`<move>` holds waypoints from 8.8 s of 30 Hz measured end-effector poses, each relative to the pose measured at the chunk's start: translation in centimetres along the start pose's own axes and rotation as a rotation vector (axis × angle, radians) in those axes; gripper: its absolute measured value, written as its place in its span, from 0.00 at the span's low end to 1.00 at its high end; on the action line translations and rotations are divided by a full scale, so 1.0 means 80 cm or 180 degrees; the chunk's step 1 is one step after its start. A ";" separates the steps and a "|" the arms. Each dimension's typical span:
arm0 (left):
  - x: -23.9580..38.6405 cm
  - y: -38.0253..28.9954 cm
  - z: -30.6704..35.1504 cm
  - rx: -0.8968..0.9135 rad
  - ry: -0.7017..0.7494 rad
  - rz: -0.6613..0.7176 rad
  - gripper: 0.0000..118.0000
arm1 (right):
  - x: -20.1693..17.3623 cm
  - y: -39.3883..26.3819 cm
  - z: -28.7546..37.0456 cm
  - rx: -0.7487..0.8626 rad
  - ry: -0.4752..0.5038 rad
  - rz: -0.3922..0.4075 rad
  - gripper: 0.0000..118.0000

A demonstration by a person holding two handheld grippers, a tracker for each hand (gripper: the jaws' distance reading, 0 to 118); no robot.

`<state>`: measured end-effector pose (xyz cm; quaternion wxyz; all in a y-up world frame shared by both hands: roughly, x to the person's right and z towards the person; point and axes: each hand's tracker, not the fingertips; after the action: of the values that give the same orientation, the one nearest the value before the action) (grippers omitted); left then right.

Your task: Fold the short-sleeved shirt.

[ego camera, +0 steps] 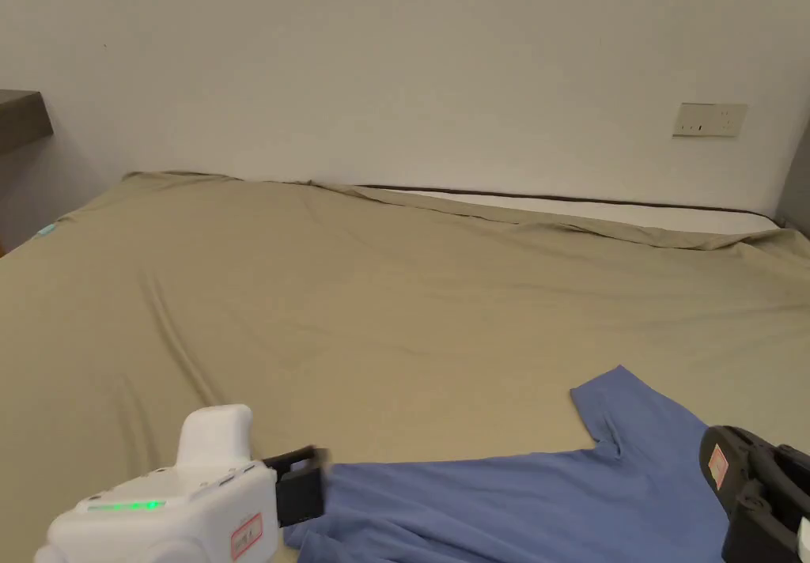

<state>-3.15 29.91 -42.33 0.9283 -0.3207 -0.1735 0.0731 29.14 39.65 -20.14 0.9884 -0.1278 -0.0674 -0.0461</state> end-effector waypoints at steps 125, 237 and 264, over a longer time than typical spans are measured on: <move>-0.087 0.314 -0.162 0.0036 -0.0483 0.0059 0.02 | 0.227 0.185 -0.369 -0.1378 -0.0586 0.0163 0.04; -0.160 -0.041 -0.011 -0.0857 -0.0493 0.0701 0.01 | 0.216 -0.167 -0.082 -0.2100 -0.0215 -0.1230 1.00; -0.185 -0.048 -0.030 -0.1013 -0.0772 0.1663 0.01 | 0.257 -0.195 -0.107 -0.2448 0.0004 -0.1964 0.10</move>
<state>-15.92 21.85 -45.78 0.7890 -0.4843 -0.2039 0.3184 48.79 20.87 -21.55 0.8099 -0.4574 -0.0796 -0.3583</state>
